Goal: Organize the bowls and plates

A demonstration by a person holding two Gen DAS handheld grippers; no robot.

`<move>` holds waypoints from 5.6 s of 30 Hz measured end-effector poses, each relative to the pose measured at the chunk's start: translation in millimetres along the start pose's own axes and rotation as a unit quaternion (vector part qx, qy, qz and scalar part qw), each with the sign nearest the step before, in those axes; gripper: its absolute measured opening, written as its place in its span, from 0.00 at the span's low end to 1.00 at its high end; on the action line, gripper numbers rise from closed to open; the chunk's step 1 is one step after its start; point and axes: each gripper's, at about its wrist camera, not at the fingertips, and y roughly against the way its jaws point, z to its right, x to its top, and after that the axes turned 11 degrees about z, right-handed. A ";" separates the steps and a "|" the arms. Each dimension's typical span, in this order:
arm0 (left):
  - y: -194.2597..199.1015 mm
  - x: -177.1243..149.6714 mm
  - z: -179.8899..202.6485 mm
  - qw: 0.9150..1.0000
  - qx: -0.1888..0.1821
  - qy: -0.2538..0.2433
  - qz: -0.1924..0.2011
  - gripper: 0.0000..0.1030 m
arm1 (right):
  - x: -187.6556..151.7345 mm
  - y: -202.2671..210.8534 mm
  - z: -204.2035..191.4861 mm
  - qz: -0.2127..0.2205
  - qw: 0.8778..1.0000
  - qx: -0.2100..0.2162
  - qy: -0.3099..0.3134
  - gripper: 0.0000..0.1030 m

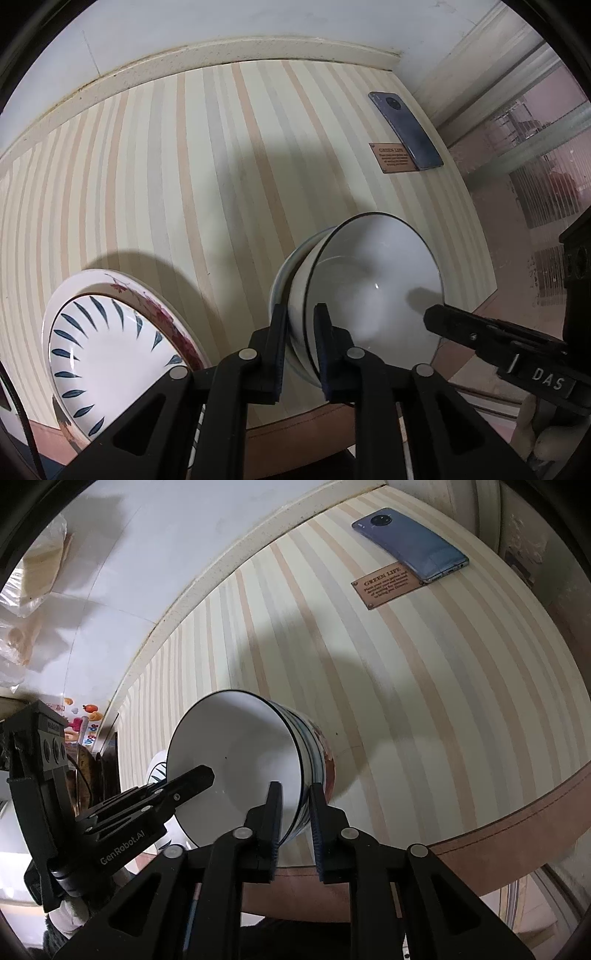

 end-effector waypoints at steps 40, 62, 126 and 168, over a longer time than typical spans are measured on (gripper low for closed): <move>168.0 4.3 30.3 0.987 -0.020 -0.080 0.139 0.95 | -38.5 185.7 -95.5 0.167 0.978 -0.071 0.107 0.98; -48.3 37.3 -11.7 0.997 -0.027 0.003 -0.072 0.94 | 0.8 -38.3 4.4 -0.033 0.999 -0.004 0.003 0.98; 46.4 -42.6 -209.5 0.960 -0.004 0.276 -0.034 0.53 | -52.3 -194.5 -206.2 -0.234 0.957 0.144 0.098 0.62; 137.4 -54.2 -175.3 0.977 0.104 0.173 0.075 0.68 | -42.9 -69.8 -241.7 -0.058 0.973 0.060 0.216 0.93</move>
